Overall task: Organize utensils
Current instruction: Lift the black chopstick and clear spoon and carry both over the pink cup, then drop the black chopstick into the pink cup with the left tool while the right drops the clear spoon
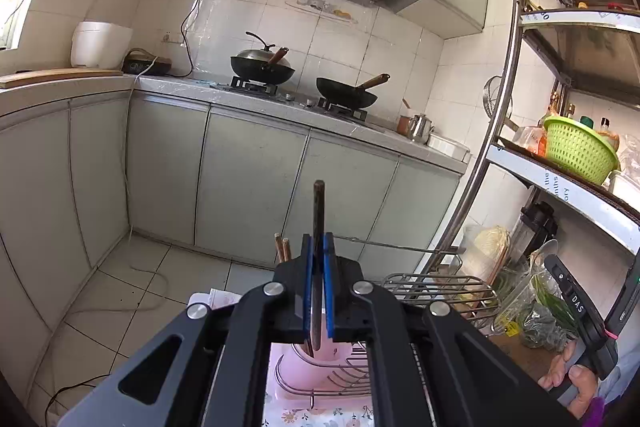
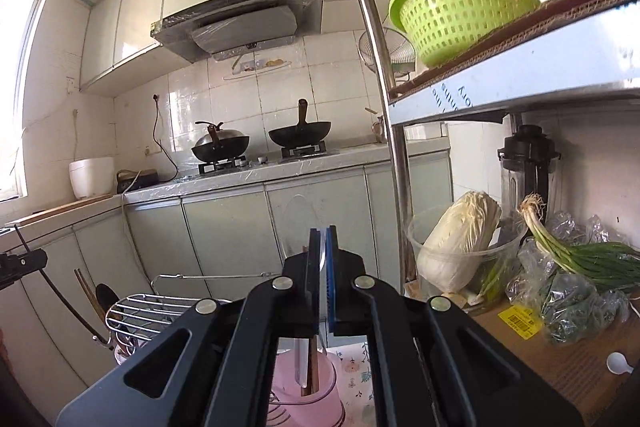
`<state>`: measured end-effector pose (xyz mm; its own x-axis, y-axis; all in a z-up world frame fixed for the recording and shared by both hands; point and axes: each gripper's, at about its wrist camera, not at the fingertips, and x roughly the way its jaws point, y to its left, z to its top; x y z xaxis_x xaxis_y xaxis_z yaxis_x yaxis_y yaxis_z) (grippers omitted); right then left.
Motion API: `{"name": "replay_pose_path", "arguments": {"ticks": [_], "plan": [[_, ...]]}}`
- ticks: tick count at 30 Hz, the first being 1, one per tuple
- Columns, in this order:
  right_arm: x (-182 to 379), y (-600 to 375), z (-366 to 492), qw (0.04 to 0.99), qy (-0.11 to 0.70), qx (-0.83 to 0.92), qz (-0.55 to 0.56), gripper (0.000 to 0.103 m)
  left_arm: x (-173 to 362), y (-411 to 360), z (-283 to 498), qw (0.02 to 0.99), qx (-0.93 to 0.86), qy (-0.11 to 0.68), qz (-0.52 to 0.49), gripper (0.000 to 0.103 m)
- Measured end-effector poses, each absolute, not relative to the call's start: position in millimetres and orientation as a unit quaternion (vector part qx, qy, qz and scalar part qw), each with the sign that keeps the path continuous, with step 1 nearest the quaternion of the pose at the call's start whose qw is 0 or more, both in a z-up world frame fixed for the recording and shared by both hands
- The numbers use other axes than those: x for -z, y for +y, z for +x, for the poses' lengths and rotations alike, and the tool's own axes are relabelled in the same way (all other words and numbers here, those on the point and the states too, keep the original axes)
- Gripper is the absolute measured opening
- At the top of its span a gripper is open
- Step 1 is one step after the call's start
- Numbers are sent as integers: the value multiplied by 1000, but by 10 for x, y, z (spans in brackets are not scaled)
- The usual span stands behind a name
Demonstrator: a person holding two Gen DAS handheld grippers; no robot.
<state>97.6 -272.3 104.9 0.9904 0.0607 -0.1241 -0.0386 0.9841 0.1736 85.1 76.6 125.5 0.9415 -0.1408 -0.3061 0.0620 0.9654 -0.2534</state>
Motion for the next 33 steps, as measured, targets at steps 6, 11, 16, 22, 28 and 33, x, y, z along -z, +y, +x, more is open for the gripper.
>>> {"name": "replay_pose_path", "arguments": {"ticks": [6, 11, 16, 22, 28, 33], "plan": [[-830, -2645, 1132, 992, 100, -30, 77, 3, -1023, 683, 1043, 975, 48, 187, -106, 4], [-713, -2583, 1166, 990, 120, -37, 72, 3, -840, 602, 1117, 972, 54, 210, -95, 4], [-571, -2536, 1189, 986, 145, -37, 73, 3, -621, 502, 1195, 967, 56, 235, -82, 4], [-408, -2464, 1233, 981, 178, -41, 72, 3, -379, 379, 1328, 961, 36, 266, -65, 4], [-325, -2410, 1289, 976, 207, -38, 63, 3, -264, 307, 1391, 957, 21, 285, -55, 4], [-290, -2392, 1319, 973, 223, -34, 54, 3, -237, 255, 1380, 957, 18, 287, -46, 4]]}}
